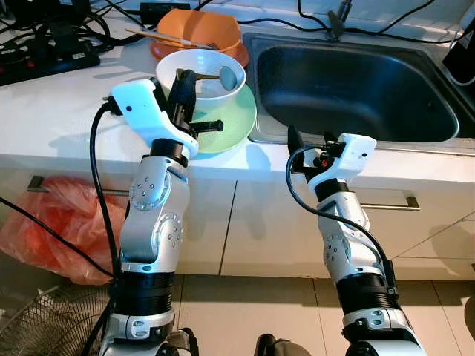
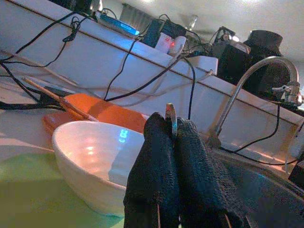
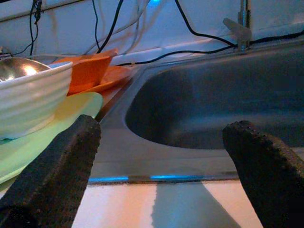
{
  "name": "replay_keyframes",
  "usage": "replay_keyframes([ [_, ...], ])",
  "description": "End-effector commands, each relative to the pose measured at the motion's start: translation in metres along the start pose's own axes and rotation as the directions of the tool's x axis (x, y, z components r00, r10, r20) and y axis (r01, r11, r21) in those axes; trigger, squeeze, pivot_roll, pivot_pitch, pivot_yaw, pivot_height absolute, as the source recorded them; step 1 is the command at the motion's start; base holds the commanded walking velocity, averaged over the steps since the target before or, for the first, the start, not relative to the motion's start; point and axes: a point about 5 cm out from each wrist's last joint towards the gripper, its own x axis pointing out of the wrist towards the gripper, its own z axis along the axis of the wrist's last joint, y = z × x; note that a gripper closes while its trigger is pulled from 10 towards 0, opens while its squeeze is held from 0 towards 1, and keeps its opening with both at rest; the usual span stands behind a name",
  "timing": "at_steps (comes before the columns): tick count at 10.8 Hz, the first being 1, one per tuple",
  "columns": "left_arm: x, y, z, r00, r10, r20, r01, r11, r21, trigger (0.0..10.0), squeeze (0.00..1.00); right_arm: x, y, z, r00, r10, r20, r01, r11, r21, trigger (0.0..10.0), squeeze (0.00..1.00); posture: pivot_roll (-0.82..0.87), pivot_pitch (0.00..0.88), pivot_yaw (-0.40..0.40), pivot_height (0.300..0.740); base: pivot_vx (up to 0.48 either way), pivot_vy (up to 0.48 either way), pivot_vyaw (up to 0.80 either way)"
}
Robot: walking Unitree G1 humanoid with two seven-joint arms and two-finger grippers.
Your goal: Kitchen organization
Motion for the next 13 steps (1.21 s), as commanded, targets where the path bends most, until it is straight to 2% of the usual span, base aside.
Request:
replay_keyframes([
  [1, 0.001, -0.005, -0.001, 1.000, -0.026, 0.000, 0.026, 1.000, -0.011, 10.0, 0.00, -0.004, -0.004, -0.009, 0.999, -0.024, -0.047, 0.024, 1.000, 0.012, 10.0, 0.00, 0.11, 0.138, -0.061, 0.740, 0.000, 0.000, 0.00],
  [4, 0.000, -0.002, 0.000, 1.000, -0.010, 0.011, 0.010, 1.000, -0.015, 10.0, 0.00, -0.004, -0.004, -0.008, 0.999, -0.023, -0.043, 0.024, 1.000, 0.011, 10.0, 0.00, 0.10, 0.133, -0.062, 0.740, 0.000, 0.000, 0.00],
  [7, 0.003, -0.006, 0.021, 0.990, -0.029, 0.139, 0.033, 0.999, -0.021, 10.0, 0.00, -0.003, -0.004, -0.006, 0.999, -0.022, -0.039, 0.023, 1.000, 0.010, 10.0, 0.00, 0.11, 0.135, -0.067, 0.740, 0.000, 0.000, 0.00],
  [9, 0.004, -0.008, 0.028, 0.984, -0.042, 0.173, 0.048, 0.998, -0.030, 10.0, 0.00, -0.002, -0.005, -0.006, 0.999, -0.023, -0.039, 0.023, 1.000, 0.009, 10.0, 0.00, 0.11, 0.137, -0.068, 0.740, 0.000, 0.000, 0.00],
  [11, 0.007, -0.018, 0.034, 0.976, -0.091, 0.198, 0.103, 0.993, -0.051, 10.0, 0.00, -0.002, -0.006, -0.004, 0.999, -0.025, -0.035, 0.025, 1.000, 0.008, 10.0, 0.00, 0.11, 0.137, -0.068, 0.740, 0.000, 0.000, 0.00],
  [13, 0.009, -0.030, 0.030, 0.971, -0.148, 0.189, 0.164, 0.984, -0.071, 10.0, 0.00, 0.001, -0.006, 0.000, 0.999, -0.025, -0.021, 0.026, 0.999, 0.022, 10.0, 0.00, 0.10, 0.136, -0.067, 0.740, 0.000, 0.000, 0.00],
])
